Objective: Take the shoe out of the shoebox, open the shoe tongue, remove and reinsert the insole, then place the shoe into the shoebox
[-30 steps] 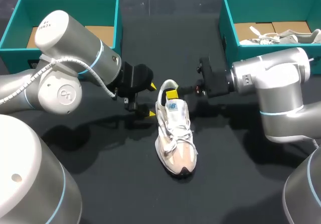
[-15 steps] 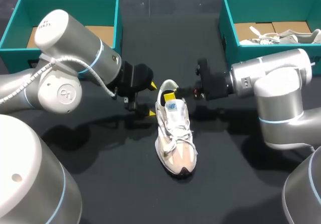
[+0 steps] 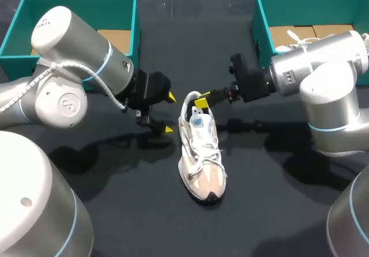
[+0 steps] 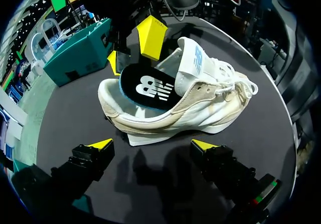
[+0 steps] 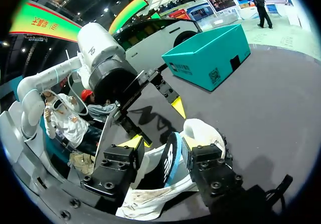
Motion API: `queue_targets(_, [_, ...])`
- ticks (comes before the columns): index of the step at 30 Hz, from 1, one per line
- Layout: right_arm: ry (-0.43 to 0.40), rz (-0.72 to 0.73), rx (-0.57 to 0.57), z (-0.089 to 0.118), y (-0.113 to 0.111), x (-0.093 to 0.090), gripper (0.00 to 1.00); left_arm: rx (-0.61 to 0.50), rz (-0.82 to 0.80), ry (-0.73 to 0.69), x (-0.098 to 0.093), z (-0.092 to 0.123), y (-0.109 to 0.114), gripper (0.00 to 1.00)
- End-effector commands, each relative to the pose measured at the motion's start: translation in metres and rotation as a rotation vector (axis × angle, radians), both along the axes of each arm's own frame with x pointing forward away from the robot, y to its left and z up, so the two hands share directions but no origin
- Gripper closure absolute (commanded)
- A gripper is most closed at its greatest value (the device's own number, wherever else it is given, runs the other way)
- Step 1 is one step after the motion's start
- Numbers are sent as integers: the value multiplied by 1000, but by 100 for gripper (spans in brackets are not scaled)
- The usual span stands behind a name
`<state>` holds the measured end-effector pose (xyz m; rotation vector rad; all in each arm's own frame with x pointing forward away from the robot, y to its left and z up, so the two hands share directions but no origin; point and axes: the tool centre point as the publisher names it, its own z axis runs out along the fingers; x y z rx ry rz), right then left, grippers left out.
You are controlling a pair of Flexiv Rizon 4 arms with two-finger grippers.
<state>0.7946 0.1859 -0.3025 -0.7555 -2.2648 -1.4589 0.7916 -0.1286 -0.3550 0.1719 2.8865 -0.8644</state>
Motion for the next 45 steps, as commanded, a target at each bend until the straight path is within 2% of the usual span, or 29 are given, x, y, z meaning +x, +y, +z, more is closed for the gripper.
queue_targets(1, [18,30,-60,6,-9,5,51,16,-17,5,-1,10,8,0])
queue_targets(14, [107,62,-276,23,-57,27,52,111,-123,36,11,44,49,0])
queue_targets(26, [203,34,-500,53,-90,32,53,157,-143,77,21,73,85,0])
queue_targets(28, [216,-1,-557,59,-94,32,56,167,-137,73,23,77,90,0])
queue_targets(30, [220,-42,-614,64,-95,31,65,169,-136,76,26,81,95,0])
queue_targets(31, [221,-66,-629,67,-94,31,73,174,-132,75,27,83,97,0])
queue_targets(33, [218,-111,-677,72,-91,28,100,173,-140,80,29,88,101,0])
queue_targets(37, [206,-230,-775,78,-78,17,100,179,-183,83,33,98,110,0])
queue_targets(39, [212,-308,-869,79,-65,8,100,205,-199,73,35,101,112,0])
queue_targets(45, [206,-331,-881,79,-60,4,100,205,-199,73,35,101,112,0])
